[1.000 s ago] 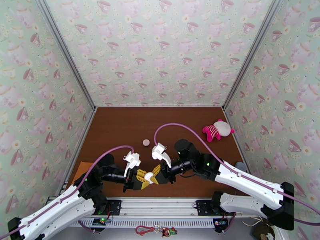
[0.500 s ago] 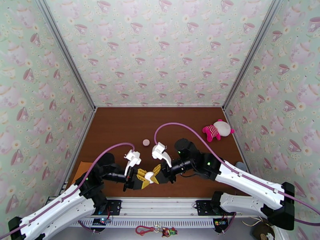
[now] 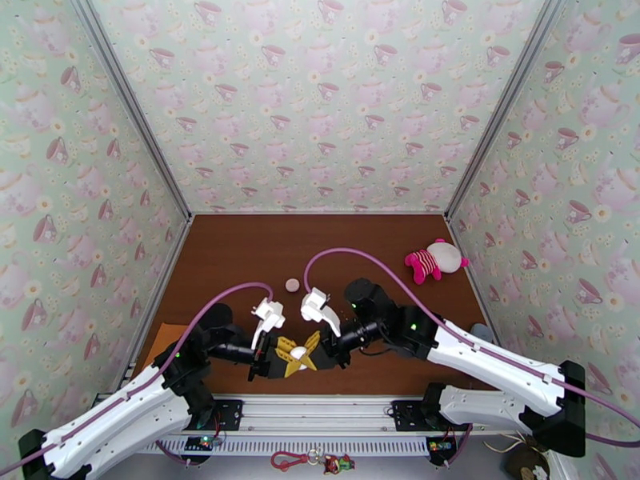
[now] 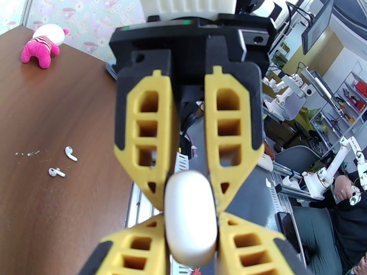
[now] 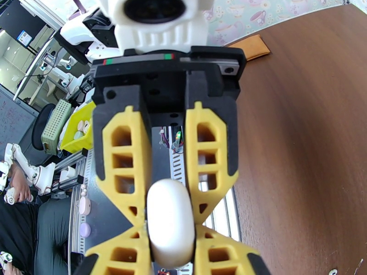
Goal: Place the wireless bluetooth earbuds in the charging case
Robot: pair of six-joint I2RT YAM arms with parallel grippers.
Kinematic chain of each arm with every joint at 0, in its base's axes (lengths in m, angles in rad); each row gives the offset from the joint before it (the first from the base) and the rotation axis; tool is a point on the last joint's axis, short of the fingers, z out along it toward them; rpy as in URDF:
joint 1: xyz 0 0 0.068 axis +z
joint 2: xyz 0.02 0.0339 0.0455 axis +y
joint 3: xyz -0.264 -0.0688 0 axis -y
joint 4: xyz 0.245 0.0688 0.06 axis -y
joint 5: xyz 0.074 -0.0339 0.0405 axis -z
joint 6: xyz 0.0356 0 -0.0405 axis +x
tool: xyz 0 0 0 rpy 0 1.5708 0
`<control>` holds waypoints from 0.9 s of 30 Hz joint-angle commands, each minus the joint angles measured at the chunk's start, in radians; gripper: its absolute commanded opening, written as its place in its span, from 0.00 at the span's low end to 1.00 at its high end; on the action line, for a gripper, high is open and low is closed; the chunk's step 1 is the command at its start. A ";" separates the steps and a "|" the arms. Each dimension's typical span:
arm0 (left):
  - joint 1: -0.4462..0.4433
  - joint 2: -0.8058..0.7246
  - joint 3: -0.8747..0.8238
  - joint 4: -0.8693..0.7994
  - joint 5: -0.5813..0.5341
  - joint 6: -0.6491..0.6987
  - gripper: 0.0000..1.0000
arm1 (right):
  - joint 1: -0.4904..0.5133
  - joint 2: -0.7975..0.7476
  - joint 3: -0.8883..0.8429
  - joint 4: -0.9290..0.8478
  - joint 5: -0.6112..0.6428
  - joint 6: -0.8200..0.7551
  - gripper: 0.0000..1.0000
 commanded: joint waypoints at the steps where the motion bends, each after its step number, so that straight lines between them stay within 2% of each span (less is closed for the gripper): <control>1: 0.003 0.000 0.032 0.052 0.008 0.004 0.19 | 0.010 -0.007 0.018 0.014 0.023 -0.010 0.00; 5: 0.001 -0.003 0.016 0.104 0.003 -0.024 0.09 | 0.010 -0.007 0.011 0.031 0.023 0.001 0.00; 7: 0.001 -0.003 0.009 0.117 0.005 -0.031 0.00 | 0.011 -0.010 0.010 0.039 0.032 0.004 0.00; 8: 0.003 -0.004 0.007 0.119 0.006 -0.030 0.00 | 0.010 -0.013 0.010 0.038 0.036 0.003 0.00; 14: 0.002 -0.049 -0.021 0.104 -0.037 0.034 0.00 | 0.011 -0.067 0.003 0.032 0.119 0.008 0.47; 17: 0.002 -0.102 -0.056 0.131 -0.081 0.072 0.00 | 0.011 -0.093 0.001 0.026 0.150 0.005 0.57; 27: 0.002 -0.080 -0.082 0.159 -0.070 0.128 0.00 | 0.013 -0.081 -0.004 0.030 0.121 0.007 0.61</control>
